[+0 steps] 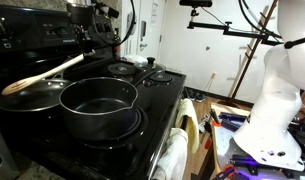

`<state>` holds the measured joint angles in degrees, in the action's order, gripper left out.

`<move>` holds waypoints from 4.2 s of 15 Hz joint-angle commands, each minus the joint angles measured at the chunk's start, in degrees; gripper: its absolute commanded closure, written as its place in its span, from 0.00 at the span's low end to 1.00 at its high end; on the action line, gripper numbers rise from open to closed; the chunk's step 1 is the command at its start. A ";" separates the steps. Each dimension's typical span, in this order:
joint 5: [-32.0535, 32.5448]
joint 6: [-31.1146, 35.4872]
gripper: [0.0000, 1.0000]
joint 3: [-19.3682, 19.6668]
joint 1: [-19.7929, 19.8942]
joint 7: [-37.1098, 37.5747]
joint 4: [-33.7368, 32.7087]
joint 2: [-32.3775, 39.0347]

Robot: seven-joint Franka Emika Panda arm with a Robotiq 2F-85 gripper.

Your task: Transfer the wooden spoon from the pot to the pan

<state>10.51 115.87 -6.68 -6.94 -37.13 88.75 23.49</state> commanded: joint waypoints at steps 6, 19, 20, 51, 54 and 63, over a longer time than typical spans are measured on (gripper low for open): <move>-0.07 -2.10 0.93 0.05 1.01 2.82 5.91 -4.11; -3.55 -2.58 0.93 -0.92 1.81 2.30 9.32 -5.87; -3.69 -2.50 0.93 -1.03 1.84 2.23 9.64 -5.84; -4.39 7.30 0.04 0.39 2.84 2.01 14.63 -6.89; -3.29 4.75 0.00 -0.13 3.21 -1.47 13.52 -8.17; -4.23 5.96 0.00 0.31 2.73 1.77 12.57 -10.87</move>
<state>6.16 122.00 -5.94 -4.57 -35.46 101.46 12.58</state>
